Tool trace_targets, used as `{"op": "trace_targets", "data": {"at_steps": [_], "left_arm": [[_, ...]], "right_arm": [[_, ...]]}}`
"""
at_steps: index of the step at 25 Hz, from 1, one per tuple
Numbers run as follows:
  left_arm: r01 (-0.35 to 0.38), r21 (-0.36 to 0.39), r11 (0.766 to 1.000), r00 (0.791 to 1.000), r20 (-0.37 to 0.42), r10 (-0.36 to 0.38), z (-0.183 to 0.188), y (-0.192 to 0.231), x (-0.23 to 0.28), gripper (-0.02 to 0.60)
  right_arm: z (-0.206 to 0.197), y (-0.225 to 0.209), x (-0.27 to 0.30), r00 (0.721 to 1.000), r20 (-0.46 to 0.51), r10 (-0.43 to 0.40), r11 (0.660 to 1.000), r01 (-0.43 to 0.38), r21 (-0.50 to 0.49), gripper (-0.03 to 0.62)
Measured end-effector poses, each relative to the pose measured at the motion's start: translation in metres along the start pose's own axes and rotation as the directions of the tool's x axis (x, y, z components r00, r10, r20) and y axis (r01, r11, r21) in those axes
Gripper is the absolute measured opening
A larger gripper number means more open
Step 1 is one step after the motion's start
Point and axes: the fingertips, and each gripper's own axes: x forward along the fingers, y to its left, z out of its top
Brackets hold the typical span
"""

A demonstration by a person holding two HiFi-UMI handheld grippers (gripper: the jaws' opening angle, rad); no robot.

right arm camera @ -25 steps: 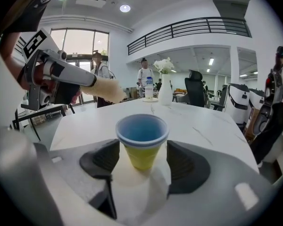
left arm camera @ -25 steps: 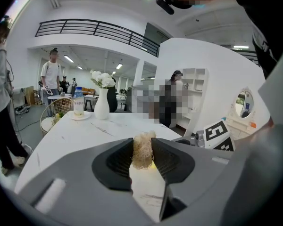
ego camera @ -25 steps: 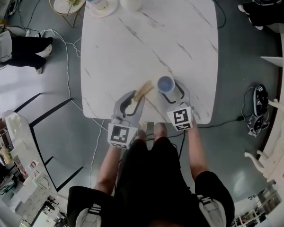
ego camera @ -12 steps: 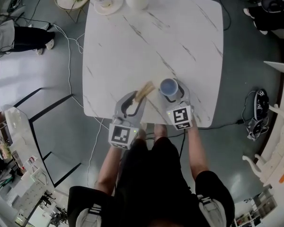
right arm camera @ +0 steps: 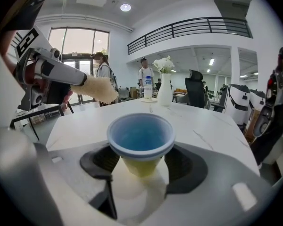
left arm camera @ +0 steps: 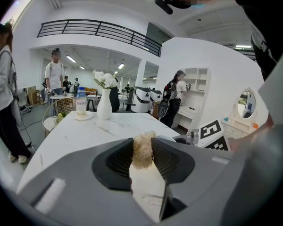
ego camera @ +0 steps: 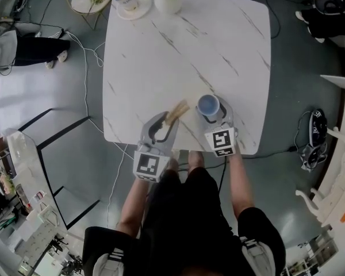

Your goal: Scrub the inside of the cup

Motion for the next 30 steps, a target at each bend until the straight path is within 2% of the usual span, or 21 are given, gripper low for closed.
{"op": "trace_targets", "data": {"at_steps": [13, 21, 30], "left_arm": [[0.039, 0.045, 0.998, 0.998, 0.056, -0.041, 0.029, -0.014, -0.028, 0.126], [0.069, 0.107, 0.992, 0.992, 0.098, -0.08, 0.049, -0.026, -0.056, 0.126], [0.135, 0.151, 0.979, 0.98, 0.125, -0.154, 0.059, -0.047, -0.086, 0.127]], "right_arm": [[0.031, 0.02, -0.024, 0.999, 0.013, -0.033, 0.996, 0.034, -0.086, 0.298], [0.056, 0.045, -0.046, 0.998, 0.033, -0.053, 0.99, 0.057, -0.129, 0.298], [0.079, 0.074, -0.068, 0.995, 0.047, -0.092, 0.978, 0.099, -0.183, 0.298]]}}
